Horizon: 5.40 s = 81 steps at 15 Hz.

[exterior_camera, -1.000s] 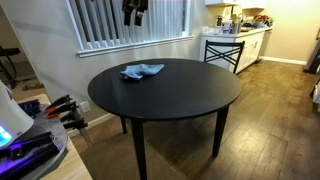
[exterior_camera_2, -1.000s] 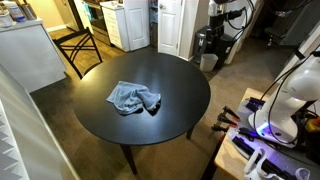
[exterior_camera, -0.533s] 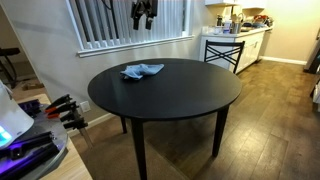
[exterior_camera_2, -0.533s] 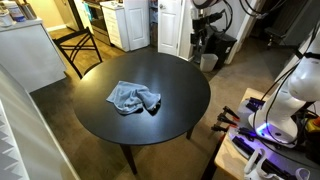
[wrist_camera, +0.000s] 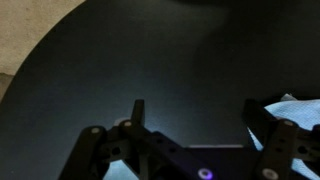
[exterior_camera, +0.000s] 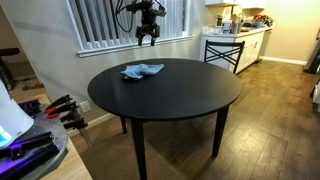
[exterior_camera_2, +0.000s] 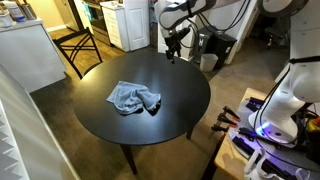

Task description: Use the blue towel to wipe the table.

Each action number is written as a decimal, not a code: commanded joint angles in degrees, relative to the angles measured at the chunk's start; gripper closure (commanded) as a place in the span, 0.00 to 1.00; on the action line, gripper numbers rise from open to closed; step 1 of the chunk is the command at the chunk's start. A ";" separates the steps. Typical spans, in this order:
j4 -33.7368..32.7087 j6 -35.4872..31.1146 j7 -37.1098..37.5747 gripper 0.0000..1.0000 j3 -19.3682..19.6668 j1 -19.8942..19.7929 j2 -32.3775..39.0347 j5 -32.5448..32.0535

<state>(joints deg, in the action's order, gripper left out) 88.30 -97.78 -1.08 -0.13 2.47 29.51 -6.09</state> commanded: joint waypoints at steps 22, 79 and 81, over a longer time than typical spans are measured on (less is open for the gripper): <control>-31.06 4.50 9.29 0.00 -2.84 13.79 29.92 -1.20; -50.82 15.14 35.82 0.97 17.55 2.62 47.48 -3.85; -50.83 19.70 36.30 0.97 19.17 1.26 48.36 -3.25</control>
<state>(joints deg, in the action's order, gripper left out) 37.88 -83.78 33.38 17.27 5.36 76.86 -8.81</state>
